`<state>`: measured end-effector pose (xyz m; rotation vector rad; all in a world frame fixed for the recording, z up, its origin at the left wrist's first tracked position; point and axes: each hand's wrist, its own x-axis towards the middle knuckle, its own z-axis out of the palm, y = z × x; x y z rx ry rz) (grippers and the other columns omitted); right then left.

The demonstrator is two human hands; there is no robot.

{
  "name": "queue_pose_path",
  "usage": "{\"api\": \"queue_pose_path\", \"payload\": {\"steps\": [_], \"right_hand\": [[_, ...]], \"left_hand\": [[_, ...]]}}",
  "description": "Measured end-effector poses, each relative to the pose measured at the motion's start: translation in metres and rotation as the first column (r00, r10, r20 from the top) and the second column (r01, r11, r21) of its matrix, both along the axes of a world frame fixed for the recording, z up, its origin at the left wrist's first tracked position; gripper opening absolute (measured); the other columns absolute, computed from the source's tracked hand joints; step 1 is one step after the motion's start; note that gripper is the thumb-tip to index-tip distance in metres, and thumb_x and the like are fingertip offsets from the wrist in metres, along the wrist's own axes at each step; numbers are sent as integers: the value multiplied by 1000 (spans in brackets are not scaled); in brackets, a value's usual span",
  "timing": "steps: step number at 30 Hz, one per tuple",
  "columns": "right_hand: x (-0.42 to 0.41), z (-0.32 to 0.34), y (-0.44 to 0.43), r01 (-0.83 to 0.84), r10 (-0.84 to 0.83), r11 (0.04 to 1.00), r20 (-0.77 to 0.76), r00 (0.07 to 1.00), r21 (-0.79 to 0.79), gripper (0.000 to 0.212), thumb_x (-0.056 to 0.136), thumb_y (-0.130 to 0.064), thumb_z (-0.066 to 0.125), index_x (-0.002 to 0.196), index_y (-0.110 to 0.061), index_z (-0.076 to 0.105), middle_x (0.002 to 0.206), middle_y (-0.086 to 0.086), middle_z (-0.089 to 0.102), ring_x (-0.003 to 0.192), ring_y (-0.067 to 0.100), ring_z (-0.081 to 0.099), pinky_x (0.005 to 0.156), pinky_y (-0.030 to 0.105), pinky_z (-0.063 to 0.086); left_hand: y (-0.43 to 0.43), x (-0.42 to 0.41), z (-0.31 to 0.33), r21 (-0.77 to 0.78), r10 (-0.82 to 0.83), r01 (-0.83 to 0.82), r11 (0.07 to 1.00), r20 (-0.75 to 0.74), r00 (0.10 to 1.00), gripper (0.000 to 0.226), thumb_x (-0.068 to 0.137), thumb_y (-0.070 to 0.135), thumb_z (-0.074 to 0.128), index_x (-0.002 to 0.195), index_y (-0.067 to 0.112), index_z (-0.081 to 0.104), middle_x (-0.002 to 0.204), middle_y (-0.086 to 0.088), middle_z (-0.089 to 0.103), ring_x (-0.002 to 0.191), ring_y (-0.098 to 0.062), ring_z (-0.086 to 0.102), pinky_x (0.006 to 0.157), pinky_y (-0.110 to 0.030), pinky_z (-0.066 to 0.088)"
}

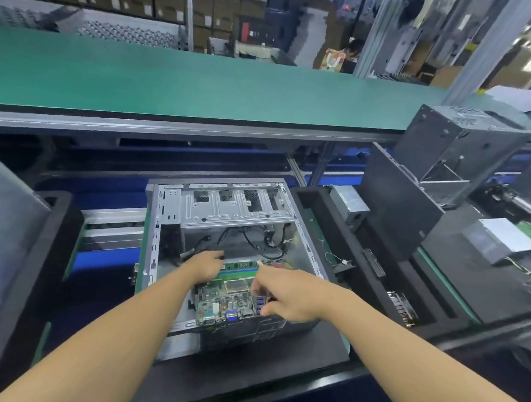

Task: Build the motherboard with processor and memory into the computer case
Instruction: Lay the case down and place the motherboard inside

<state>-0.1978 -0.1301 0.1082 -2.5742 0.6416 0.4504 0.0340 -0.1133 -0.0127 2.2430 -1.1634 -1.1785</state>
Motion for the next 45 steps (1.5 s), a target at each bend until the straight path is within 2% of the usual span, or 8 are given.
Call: {"api": "queue_pose_path", "payload": {"steps": [7, 10, 19, 25, 30, 36, 41, 45], "right_hand": [[6, 2, -1, 0, -1, 1000, -25, 1000, -14, 31, 97, -34, 65, 120, -22, 49, 118, -2, 58, 100, 20, 56, 85, 33, 43], [11, 6, -6, 12, -13, 1000, -21, 1000, -17, 34, 96, -33, 66, 124, -21, 49, 125, -2, 58, 96, 16, 53, 82, 31, 39], [21, -5, -4, -23, 18, 997, -63, 998, -79, 30, 96, -32, 67, 117, -19, 49, 103, -7, 51, 87, 21, 52, 75, 35, 39], [29, -3, -16, -19, 15, 998, -66, 998, -68, 32, 97, -31, 66, 122, -18, 49, 120, 2, 58, 99, 25, 58, 86, 38, 46], [34, -3, -22, -34, 31, 997, -48, 998, -72, 28, 97, -29, 66, 117, -19, 49, 109, -6, 49, 94, 21, 54, 81, 36, 42], [26, -9, -25, -27, 17, 996, -110, 994, -82, 26, 97, -26, 66, 112, -18, 47, 111, -3, 45, 96, 23, 53, 85, 40, 43], [20, -18, -23, -54, 37, 992, -137, 990, -116, 26, 97, -26, 66, 112, -15, 48, 108, -1, 45, 88, 24, 51, 78, 39, 43], [19, -33, -20, -56, 43, 988, -93, 995, -146, 26, 96, -23, 67, 111, -13, 49, 115, 5, 49, 86, 22, 48, 75, 37, 41]], "left_hand": [[-3, 10, -2, -5, -68, 68, 998, 52, 996, 60, 100, 28, 29, 156, 22, 9, 162, -5, 14, 135, -21, 36, 100, -29, 28], [-2, 12, 1, -21, -48, 50, 999, 85, 995, 60, 99, 27, 31, 156, 17, 13, 162, -6, 14, 147, -25, 21, 117, -34, 21], [4, 29, 0, -24, -27, 33, 999, 238, 971, 48, 99, 28, 33, 146, 21, 42, 156, -13, 25, 138, -34, 34, 114, -42, 31], [-3, 33, -2, 65, -70, 61, 996, 150, 986, 52, 100, 11, 23, 151, 17, 32, 158, -11, 27, 145, -31, 23, 117, -45, 22], [-15, 35, -1, 13, -133, 133, 991, 234, 963, 32, 99, 2, 33, 118, -6, 57, 130, -22, 54, 120, -34, 50, 100, -35, 38], [-21, 37, 1, 0, 69, -71, 997, 192, 979, 38, 98, 1, 35, 133, -11, 40, 153, -26, 11, 133, -42, 33, 100, -34, 37], [-16, 38, 9, -79, 100, -86, 993, 206, 973, 13, 91, -1, 36, 89, 2, 48, 124, -23, 44, 77, -25, 45, 61, -30, 36], [-1, 46, 9, -54, -35, 52, 997, 280, 959, 17, 91, -1, 32, 82, 5, 44, 113, -16, 39, 74, -22, 41, 64, -32, 37]]}}
